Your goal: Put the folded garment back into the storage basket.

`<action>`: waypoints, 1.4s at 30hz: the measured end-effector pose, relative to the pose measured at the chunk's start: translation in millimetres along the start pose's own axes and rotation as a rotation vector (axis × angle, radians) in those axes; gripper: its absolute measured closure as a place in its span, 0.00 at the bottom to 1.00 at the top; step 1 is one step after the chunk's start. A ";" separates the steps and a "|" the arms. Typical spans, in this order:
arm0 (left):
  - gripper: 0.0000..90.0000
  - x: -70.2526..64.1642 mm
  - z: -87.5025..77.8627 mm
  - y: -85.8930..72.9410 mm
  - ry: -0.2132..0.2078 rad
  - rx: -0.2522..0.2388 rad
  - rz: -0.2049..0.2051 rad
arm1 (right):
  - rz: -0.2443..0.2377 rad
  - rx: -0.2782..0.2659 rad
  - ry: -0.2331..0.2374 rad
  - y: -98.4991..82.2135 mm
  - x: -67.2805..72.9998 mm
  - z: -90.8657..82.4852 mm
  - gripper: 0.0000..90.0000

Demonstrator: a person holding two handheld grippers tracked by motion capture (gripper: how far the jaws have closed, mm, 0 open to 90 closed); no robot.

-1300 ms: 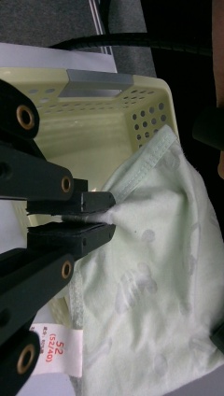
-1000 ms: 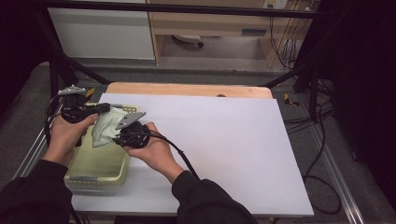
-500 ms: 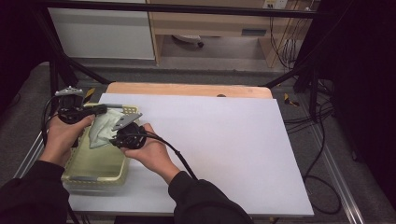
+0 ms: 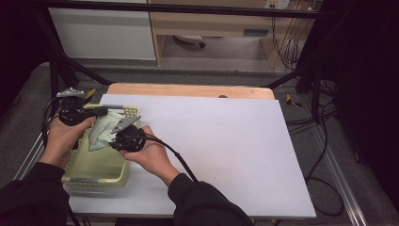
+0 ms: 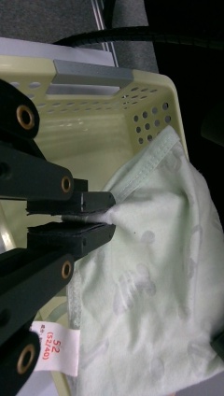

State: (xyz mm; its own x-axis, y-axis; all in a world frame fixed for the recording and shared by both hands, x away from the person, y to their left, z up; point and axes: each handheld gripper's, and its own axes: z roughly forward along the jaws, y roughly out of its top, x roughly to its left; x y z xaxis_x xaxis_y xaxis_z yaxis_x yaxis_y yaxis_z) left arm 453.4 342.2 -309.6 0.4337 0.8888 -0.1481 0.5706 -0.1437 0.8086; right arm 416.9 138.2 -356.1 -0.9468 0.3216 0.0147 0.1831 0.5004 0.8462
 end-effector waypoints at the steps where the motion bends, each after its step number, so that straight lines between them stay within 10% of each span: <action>1: 0.94 -0.1 0.4 -0.2 0.001 0.002 0.005 | -0.001 0.000 0.000 0.0 0.4 0.6 0.94; 42: 0.94 10.5 9.7 -18.1 0.025 0.061 0.001 | -0.007 0.038 0.014 -5.1 6.8 18.0 0.94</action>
State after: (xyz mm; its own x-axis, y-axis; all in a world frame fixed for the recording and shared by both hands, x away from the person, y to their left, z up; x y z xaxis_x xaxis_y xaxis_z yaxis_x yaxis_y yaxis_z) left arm 454.4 349.9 -331.4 0.4176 0.8989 -0.1325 0.6118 -0.1704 0.7724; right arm 414.3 152.3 -369.9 -0.9518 0.3064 0.0167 0.1861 0.5329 0.8255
